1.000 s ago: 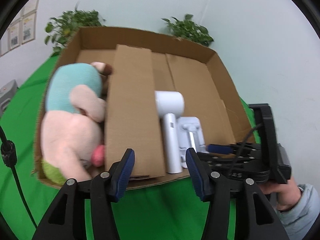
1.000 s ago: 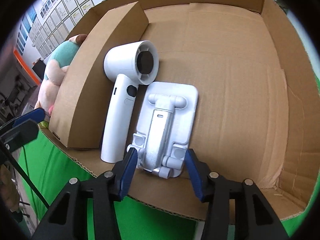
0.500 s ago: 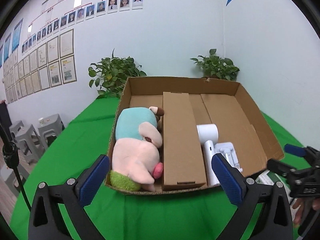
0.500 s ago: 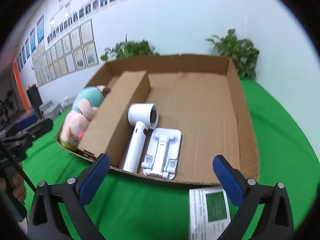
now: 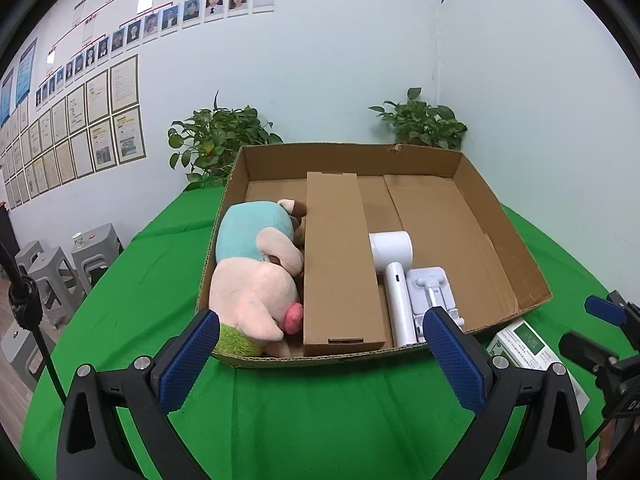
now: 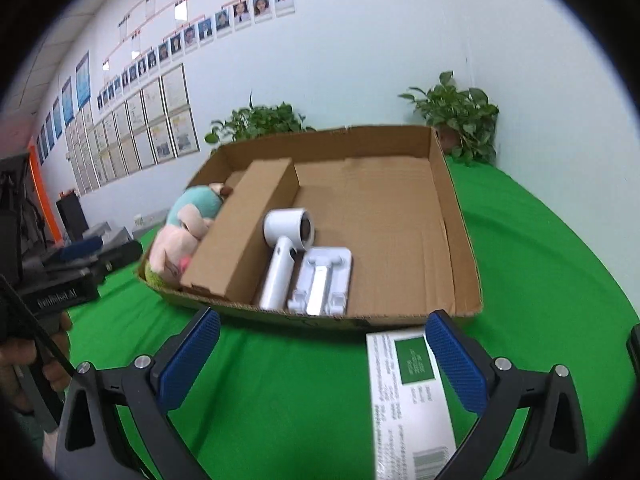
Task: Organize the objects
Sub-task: 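Withdraw both grippers from the tray toward the white-and-green medicine box, then grasp the medicine box with the right gripper while the left gripper closes on it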
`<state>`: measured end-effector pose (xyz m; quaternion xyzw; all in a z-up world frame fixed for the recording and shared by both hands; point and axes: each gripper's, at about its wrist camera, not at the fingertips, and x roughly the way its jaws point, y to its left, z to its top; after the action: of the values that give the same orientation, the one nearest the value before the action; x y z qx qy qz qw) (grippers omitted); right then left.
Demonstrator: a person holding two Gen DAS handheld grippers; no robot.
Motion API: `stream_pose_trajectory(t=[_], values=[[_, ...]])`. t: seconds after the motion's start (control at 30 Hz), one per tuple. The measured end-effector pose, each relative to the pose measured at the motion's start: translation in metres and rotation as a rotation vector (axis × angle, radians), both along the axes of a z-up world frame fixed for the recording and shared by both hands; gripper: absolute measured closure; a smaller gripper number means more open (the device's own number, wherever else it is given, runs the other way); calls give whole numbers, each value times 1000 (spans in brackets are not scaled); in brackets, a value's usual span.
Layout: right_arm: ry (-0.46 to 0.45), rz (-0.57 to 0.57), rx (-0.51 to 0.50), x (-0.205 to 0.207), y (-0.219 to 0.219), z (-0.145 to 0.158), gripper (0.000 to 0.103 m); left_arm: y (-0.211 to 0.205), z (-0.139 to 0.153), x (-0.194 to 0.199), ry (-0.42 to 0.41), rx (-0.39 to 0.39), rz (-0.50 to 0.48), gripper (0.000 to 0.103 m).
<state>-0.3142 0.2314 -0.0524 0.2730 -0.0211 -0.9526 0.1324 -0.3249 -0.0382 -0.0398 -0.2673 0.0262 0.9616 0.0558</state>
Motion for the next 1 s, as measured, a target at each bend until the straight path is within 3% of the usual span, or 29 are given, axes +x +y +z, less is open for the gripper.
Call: stream_pose_trajectory(t=[0.37, 0.5, 0.83, 1.0], values=[[-107, 29, 10, -11, 14, -25, 1, -10, -10, -5, -43, -2, 18, 0], [-152, 7, 30, -13, 20, -38, 1, -16, -19, -10, -72, 41, 6, 0], [-291, -68, 123, -8, 49, -73, 1, -5, -36, -17, -122, 47, -41, 0], [-339, -68, 150, -1, 51, -87, 8, 3, -47, -18, -162, 61, -76, 0]])
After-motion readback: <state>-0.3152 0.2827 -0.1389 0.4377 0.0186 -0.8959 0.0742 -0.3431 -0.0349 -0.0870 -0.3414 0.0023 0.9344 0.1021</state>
